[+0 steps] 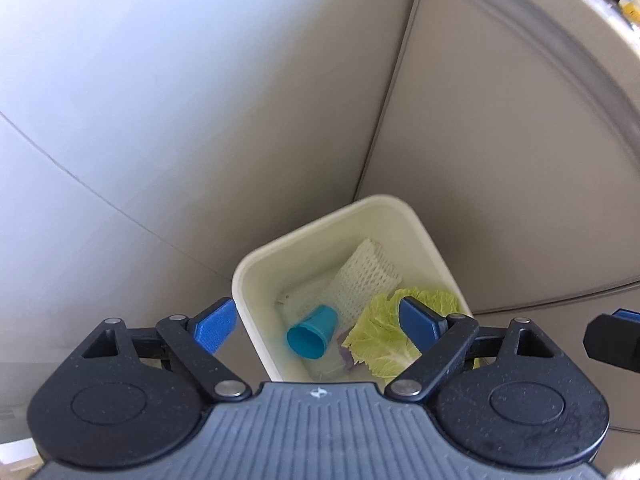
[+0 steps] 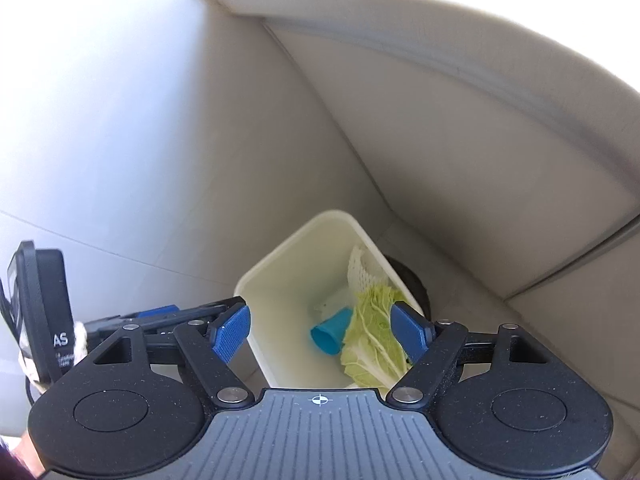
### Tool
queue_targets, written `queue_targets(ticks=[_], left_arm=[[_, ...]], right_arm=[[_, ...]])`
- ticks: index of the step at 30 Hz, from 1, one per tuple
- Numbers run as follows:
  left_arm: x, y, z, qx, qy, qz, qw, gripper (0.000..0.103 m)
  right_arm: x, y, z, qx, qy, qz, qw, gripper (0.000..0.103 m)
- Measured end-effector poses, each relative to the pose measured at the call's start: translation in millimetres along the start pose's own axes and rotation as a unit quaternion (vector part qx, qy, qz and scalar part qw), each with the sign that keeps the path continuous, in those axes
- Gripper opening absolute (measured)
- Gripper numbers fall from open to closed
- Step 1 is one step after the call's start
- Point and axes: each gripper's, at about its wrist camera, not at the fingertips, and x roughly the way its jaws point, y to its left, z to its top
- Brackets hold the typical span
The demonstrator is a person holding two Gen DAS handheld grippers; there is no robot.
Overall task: Collect trash
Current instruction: 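Raise both tools back toward the countertop items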
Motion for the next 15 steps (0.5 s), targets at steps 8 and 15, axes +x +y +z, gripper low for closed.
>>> queue_targets(ticks=[8, 15], left_arm=[[-50.8, -10.0, 13.7, 0.019, -0.049, -0.001, 0.9986, 0.095], [-96.4, -23.7, 26.7, 0.034, -0.090, -0.018, 0.9952, 0.102]], right_arm=[[-60.3, 18.1, 5.1, -0.057, -0.059, 0.001, 0.997, 0.084], [-107.3, 33.9, 10.7, -0.111, -0.118, -0.008, 0.987, 0.089]])
